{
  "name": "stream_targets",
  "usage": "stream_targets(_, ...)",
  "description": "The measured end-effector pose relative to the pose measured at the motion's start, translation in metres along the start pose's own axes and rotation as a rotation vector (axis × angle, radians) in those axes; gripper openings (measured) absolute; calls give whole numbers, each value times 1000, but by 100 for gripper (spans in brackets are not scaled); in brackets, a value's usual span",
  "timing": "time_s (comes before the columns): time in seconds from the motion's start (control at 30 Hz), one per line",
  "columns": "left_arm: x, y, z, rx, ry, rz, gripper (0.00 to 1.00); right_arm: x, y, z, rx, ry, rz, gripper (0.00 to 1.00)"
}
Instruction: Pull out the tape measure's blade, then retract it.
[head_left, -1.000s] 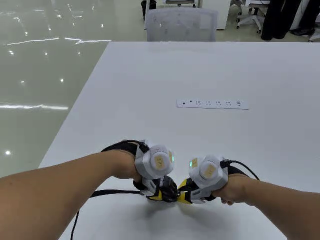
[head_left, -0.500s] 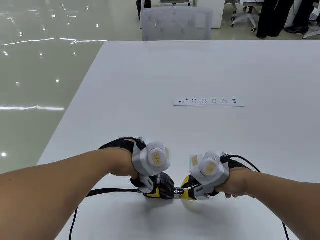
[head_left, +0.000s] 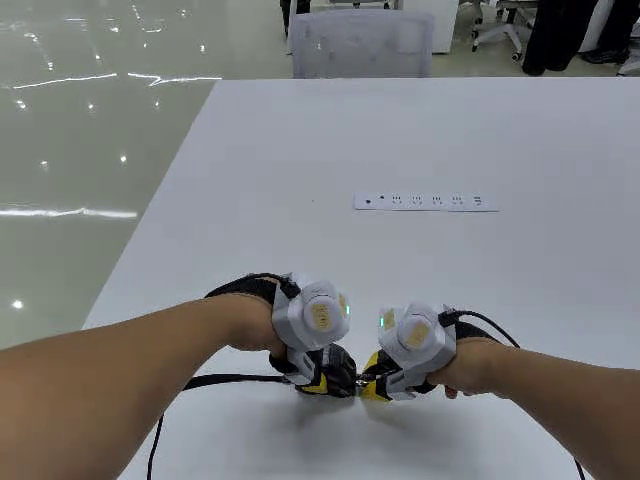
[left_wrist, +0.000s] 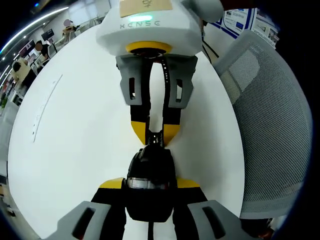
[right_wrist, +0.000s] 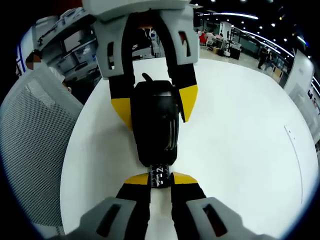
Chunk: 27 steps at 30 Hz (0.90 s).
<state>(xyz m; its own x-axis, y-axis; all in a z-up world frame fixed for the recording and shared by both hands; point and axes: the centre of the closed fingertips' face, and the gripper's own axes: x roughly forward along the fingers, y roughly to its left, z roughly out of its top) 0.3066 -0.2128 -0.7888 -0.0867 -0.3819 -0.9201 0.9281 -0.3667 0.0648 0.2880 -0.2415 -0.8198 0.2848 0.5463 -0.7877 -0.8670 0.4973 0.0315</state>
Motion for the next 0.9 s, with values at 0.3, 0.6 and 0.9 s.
stream_targets(0.3, -1, -1, 0, -6, -12, 2, 32, -3, 2, -4, -9, 16, 9, 13)
stream_targets(0.6, -1, -1, 0, -12, -16, 2, 32, -10, 1, -12, -7, 16, 12, 12)
stream_targets(0.9, 0, 2, 1, -33, -44, -5, 32, -19, 0, -24, -19, 33, 2, 12)
